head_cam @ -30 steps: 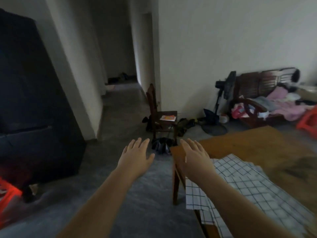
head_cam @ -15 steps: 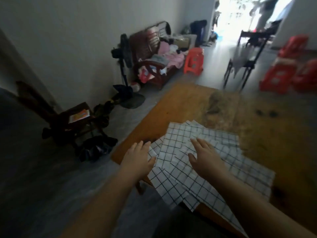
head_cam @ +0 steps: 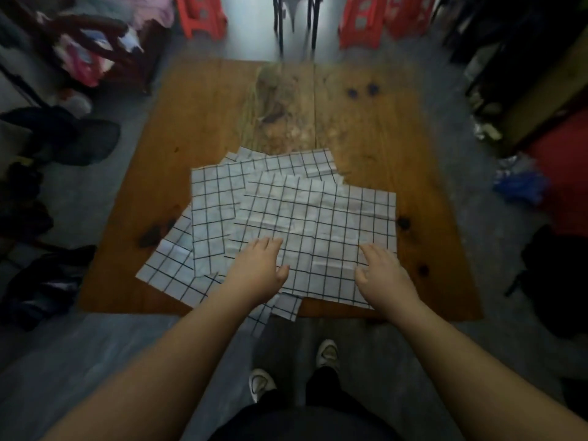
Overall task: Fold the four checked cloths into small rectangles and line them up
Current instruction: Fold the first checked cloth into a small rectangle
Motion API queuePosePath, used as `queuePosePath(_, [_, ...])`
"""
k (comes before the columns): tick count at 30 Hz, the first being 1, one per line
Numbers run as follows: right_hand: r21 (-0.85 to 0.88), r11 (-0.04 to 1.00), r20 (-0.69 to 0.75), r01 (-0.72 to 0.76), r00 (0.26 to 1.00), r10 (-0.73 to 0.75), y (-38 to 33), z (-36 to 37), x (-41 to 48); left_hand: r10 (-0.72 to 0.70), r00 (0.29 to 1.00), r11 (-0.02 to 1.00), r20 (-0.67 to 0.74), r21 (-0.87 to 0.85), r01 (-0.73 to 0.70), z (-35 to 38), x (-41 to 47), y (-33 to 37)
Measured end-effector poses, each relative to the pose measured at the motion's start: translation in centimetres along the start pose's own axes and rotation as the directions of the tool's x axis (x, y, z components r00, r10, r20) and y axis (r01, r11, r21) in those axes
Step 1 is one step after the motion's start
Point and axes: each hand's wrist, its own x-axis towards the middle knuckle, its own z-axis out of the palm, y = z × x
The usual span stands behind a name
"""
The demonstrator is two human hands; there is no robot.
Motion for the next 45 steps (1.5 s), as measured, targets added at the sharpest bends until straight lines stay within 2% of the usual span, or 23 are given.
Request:
queuePosePath(6, [-0.012, 1.0, 0.096, -0.014, 0.995, 0.015, 4.5, 1.7, 1.5, 0.047, 0.992, 0.999, 0.121, -0.002, -0.047, 4.2, 2.7, 4.3])
queuePosePath(9, [-0.049, 0.998, 0.161, 0.026, 0.987, -0.018, 5.8, 2.2, 2.5, 0.048, 0.982, 0.998, 0.185, 0.03, -0.055, 5.8, 3.8, 5.9])
queuePosePath(16, [-0.13, 0.979, 0.239, 0.156, 0.963, -0.121, 8.6, 2.0, 4.8, -0.074, 0.953, 0.996, 0.294, 0.059, 0.06, 8.6, 4.9, 6.1])
queuePosePath(23, [-0.21, 0.953, 0.28, 0.22, 0.947, -0.157, 8.6, 2.9, 4.3, -0.072, 0.966, 0.995, 0.248, 0.09, 0.051, 9.2, 5.8, 3.5])
queuePosePath(27, [-0.234, 0.911, 0.27, 0.34, 0.923, -0.275, 6.4, 4.6, 4.0, -0.065, 0.978, 0.991, 0.197, 0.128, 0.04, 8.2, 8.2, 0.4])
queuePosePath(32, [-0.191, 0.882, 0.28, 0.43, 0.886, -0.371, 1.9, 6.7, 4.3, -0.049, 0.988, 0.989, 0.148, 0.148, 0.027, 6.4, 11.7, -3.5])
queuePosePath(37, [-0.133, 0.877, 0.333, 0.462, 0.854, -0.399, -3.0, 8.2, 5.1, -0.029, 0.994, 0.997, 0.11, 0.07, 0.021, 4.5, 14.1, -7.2])
queuePosePath(40, [-0.033, 0.882, 0.382, 0.47, 0.822, -0.423, -5.5, 8.1, 5.9, -0.042, 0.994, 0.997, 0.1, 0.068, 0.035, 3.3, 14.8, -9.1])
queuePosePath(42, [0.069, 0.91, 0.372, 0.409, 0.835, -0.404, -6.4, 7.5, 7.0, -0.047, 0.995, 0.998, 0.092, 0.055, 0.042, 3.1, 14.4, -9.9])
queuePosePath(45, [0.079, 0.956, 0.227, 0.281, 0.929, -0.292, -6.0, 6.4, 9.4, 0.047, 0.996, 0.998, 0.078, 0.041, -0.05, 3.8, 12.1, -9.6])
